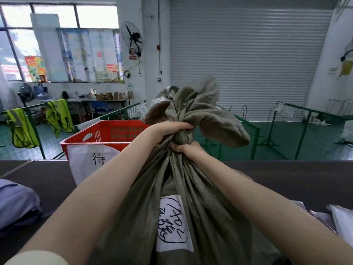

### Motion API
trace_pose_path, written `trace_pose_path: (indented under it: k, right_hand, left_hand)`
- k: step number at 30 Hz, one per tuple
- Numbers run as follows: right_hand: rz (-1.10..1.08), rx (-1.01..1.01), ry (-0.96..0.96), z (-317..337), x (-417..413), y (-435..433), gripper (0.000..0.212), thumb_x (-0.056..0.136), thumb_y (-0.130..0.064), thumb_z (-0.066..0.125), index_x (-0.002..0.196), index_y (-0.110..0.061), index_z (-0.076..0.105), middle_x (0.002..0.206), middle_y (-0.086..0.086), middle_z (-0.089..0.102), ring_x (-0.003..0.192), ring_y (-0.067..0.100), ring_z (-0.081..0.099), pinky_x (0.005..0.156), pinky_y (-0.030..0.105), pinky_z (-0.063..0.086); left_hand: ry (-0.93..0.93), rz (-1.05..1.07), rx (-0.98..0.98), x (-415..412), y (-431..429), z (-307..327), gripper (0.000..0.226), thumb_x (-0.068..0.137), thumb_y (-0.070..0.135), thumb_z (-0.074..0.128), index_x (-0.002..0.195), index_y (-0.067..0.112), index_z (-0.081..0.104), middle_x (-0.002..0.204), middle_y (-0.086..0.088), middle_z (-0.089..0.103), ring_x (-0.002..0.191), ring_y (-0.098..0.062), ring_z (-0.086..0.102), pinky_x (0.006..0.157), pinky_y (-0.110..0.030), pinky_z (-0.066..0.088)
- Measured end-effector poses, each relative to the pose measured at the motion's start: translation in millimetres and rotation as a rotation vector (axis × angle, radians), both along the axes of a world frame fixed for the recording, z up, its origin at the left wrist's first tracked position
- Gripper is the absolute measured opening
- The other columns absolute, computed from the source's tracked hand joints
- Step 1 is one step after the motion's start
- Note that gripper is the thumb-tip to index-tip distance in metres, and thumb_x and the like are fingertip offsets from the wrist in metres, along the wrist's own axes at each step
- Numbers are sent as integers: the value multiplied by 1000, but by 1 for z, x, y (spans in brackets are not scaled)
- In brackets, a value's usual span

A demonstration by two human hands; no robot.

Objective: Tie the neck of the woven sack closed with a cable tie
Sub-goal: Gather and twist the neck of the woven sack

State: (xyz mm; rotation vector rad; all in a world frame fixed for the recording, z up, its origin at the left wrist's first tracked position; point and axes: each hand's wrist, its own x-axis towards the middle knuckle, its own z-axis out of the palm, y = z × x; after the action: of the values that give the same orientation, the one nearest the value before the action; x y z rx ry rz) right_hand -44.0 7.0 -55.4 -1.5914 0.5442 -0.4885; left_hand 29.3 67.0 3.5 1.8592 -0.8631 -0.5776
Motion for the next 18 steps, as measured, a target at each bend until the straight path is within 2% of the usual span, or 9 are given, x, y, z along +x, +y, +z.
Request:
trace_pose_path:
  k: [2, 4, 6, 7, 9, 11, 15, 17, 18]
  right_hand:
    - [5, -28, 12, 2, 1, 0, 63, 80, -17, 70, 134, 1, 43, 136, 15, 53, 124, 27, 53, 105, 31, 40]
    - [15, -44, 7, 8, 2, -1, 65, 83, -12, 66, 138, 4, 36, 143, 15, 47, 131, 24, 46, 110, 27, 33]
    - [30, -57, -8, 13, 2, -2, 68, 82, -8, 66, 139, 7, 33, 146, 15, 43, 134, 23, 42, 112, 26, 30]
    - [39, -67, -15, 15, 3, 1, 67, 82, -8, 67, 139, 7, 35, 145, 15, 43, 133, 23, 43, 111, 24, 30]
    - [75, -185, -22, 19, 0, 5, 58, 82, -10, 67, 134, 4, 44, 140, 15, 50, 128, 20, 49, 108, 21, 33]
    - [172, -393, 28, 28, -7, 2, 49, 84, -17, 66, 128, -1, 54, 132, 11, 58, 119, 16, 55, 106, 21, 36]
    - [333, -562, 161, 47, -24, 4, 48, 94, -36, 46, 133, -9, 49, 129, -3, 55, 119, 7, 49, 98, 12, 35]
    - [379, -613, 204, 49, -29, 8, 40, 97, -33, 40, 127, -12, 54, 119, -10, 56, 108, -6, 49, 92, 6, 34]
    - [407, -636, 241, 49, -31, 5, 31, 97, -32, 40, 116, -17, 59, 108, -15, 61, 95, -16, 51, 87, 5, 37]
  left_hand:
    - [-19, -71, 198, 0, 23, 8, 57, 75, 53, 65, 119, 18, 57, 107, -1, 66, 102, -19, 62, 95, -31, 47]
    - [-52, -123, 353, 3, 46, 15, 50, 76, 62, 57, 109, 25, 53, 99, 5, 64, 103, -15, 59, 95, -28, 43]
    - [-89, -163, 419, -1, 59, 14, 40, 88, 54, 45, 117, 28, 45, 101, 8, 58, 103, -12, 52, 92, -25, 37]
    - [-128, -171, 428, -3, 63, 8, 44, 91, 48, 44, 128, 25, 42, 110, 7, 56, 106, -11, 49, 94, -23, 36]
    - [-201, -203, 336, -8, 61, -15, 58, 91, 41, 51, 141, 15, 35, 136, 3, 47, 120, -9, 45, 105, -22, 32]
    - [-212, -194, 138, -9, 53, -36, 64, 88, 31, 59, 142, 11, 34, 146, -3, 41, 131, -12, 40, 115, -27, 27]
    - [-33, -37, -222, -17, 41, -55, 48, 78, 5, 68, 125, 4, 56, 123, -10, 61, 114, -20, 58, 104, -31, 43]
    - [-11, 46, -330, -19, 35, -61, 46, 74, -4, 69, 119, -1, 59, 117, -11, 63, 106, -21, 60, 96, -28, 49]
    - [-2, 69, -357, -20, 33, -63, 46, 73, -7, 67, 118, -2, 59, 115, -9, 63, 103, -19, 59, 89, -22, 51]
